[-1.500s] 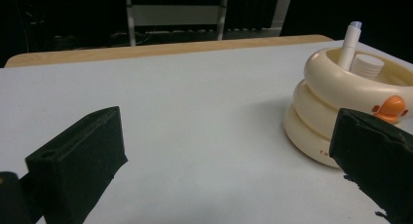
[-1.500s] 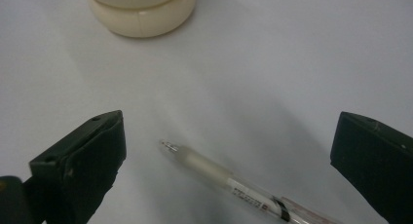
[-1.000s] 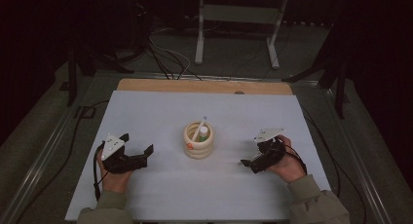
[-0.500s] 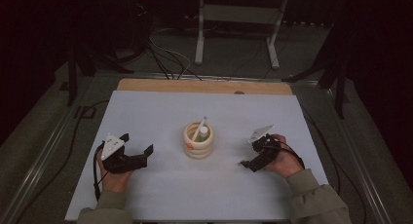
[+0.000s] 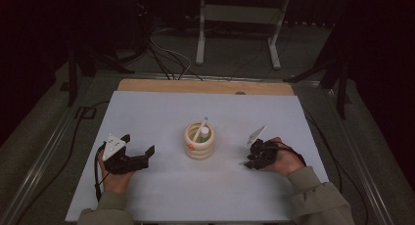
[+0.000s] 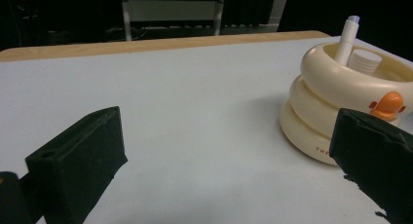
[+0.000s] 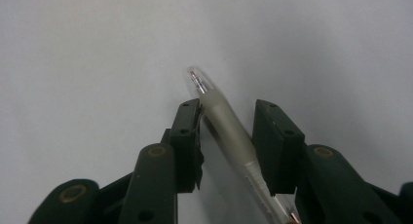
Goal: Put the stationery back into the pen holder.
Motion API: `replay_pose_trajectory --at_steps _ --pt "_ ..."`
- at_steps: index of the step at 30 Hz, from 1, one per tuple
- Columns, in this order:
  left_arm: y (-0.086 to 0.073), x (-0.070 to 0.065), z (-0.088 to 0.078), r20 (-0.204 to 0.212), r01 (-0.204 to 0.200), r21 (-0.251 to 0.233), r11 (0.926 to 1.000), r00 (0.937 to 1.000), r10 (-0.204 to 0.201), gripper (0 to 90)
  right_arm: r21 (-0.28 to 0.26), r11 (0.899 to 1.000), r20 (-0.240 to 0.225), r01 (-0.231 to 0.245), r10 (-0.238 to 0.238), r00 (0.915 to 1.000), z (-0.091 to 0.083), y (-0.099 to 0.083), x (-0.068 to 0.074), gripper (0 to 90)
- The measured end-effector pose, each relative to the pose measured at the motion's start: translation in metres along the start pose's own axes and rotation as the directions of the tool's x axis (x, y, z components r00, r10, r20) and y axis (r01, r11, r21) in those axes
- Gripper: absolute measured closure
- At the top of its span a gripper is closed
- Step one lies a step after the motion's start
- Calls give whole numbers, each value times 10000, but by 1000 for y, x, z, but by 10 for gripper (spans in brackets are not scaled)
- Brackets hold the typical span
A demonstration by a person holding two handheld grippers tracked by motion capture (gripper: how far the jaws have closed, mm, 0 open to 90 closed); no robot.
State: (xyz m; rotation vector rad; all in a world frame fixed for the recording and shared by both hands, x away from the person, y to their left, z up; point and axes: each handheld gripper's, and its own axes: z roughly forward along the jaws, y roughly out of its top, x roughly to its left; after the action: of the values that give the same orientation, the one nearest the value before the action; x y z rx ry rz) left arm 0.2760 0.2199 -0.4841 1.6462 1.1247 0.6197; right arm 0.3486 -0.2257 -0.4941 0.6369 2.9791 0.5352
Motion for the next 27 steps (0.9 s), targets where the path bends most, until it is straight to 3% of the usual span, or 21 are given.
replay_pose_trajectory --at_steps 6,12,17,18,19,21,23,27 --pt "0 2 0 -50 57 42 10000 10000 -57 4 276 9990 -40 349 -348 9994 0 1 0 610" --pt "-1 1 1 -35 33 82 10000 10000 -32 4 398 9985 -80 378 -375 9993 -1 -1 -3 554" --pt "-1 0 1 -16 26 103 9999 10000 -26 4 749 9959 24 501 -504 9987 -1 2 -3 663" --pt "-1 0 1 -20 10 109 9999 10000 -10 4 956 9935 42 625 -632 9980 -1 4 -1 711" --pt "-1 0 1 -19 17 99 9999 10000 -17 4 1486 9843 148 954 -987 9950 -1 10 4 804" --pt "-1 0 0 -34 38 87 10000 10000 -38 4 1846 9768 334 1089 -1170 9926 0 15 9 807" --pt "-1 1 0 -42 45 78 10000 10000 -44 4 1887 9762 333 1069 -1151 9928 0 16 9 809" --pt "-1 2 1 -49 85 100 9999 10000 -84 4 1492 9854 214 824 -865 9960 -1 11 6 810"
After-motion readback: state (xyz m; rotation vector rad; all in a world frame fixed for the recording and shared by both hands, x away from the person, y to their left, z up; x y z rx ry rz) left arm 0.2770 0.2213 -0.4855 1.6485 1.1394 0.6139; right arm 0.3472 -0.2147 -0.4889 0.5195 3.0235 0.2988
